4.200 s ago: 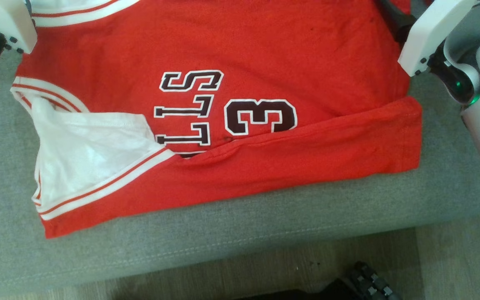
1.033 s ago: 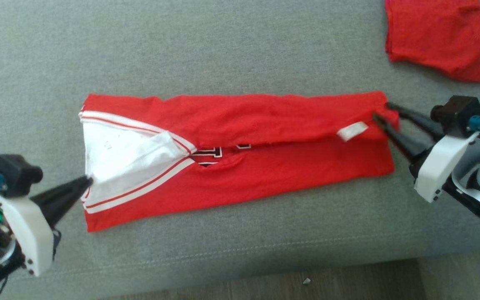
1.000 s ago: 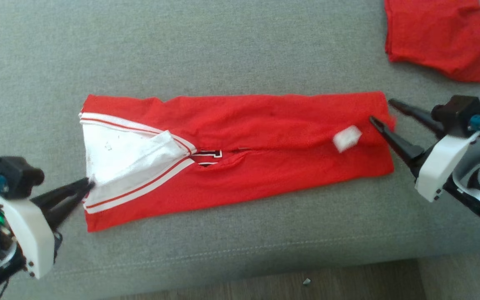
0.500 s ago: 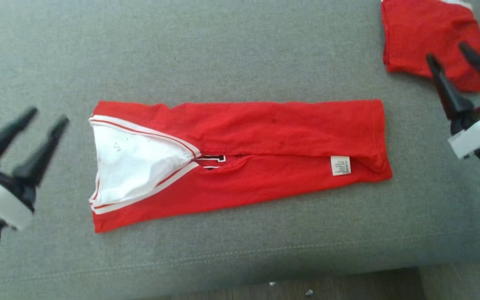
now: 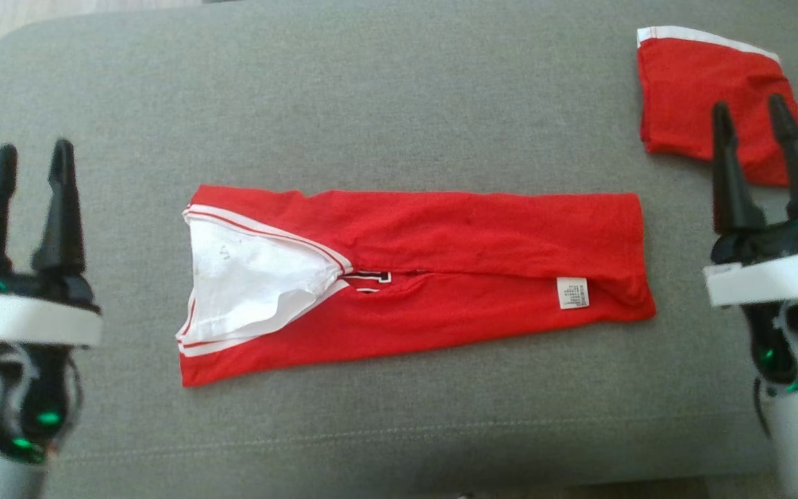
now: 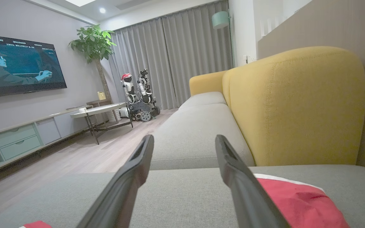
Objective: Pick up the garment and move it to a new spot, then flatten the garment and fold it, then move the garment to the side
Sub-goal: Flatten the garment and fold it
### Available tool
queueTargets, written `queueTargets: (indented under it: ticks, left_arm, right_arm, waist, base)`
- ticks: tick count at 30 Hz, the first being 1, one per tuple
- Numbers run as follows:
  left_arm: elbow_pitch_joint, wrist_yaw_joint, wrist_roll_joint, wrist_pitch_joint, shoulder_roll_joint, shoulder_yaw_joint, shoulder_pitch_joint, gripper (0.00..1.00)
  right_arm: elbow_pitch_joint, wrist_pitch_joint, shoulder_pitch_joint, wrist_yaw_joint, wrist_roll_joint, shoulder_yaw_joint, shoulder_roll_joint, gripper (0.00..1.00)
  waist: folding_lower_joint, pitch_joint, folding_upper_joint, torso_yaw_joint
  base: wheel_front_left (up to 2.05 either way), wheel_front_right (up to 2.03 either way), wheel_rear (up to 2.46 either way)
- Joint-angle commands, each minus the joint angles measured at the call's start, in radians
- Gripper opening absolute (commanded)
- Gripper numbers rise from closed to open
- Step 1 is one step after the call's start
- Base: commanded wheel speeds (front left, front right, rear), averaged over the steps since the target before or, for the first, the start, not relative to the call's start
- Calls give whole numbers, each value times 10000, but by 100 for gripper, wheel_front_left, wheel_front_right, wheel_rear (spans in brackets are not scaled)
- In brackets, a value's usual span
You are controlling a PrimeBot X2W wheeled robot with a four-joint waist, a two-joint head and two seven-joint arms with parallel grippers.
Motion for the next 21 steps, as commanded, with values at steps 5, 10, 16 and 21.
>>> queueTargets:
  ticks: [5, 10, 16, 21]
  left_arm:
    - [-453, -377, 1446, -71, -1614, 1446, 544, 100]
    - [-339, -1137, 2605, -71, -3230, 1973, 1189, 100]
    - [31, -1552, 3803, -71, -4407, 2258, 1611, 100]
    - [162, -1642, 4318, -72, -4686, 2362, 1675, 100]
  right_arm:
    - [-986, -238, 726, 63, -915, -221, 929, 100]
    - [-1138, -452, 1404, 63, -1509, -388, 1843, 100]
    - [-744, -711, 1916, 63, -2235, -282, 2361, 100]
    - [-465, -858, 1965, 63, -2354, -295, 2560, 100]
  waist:
    - [0, -241, -1, 96]
    - [0, -281, -1, 127]
    - [0, -253, -1, 102]
    - [0, -180, -1, 45]
  base:
    - [0, 0, 0]
    - [0, 0, 0]
    - [0, 0, 0]
    - [0, 0, 0]
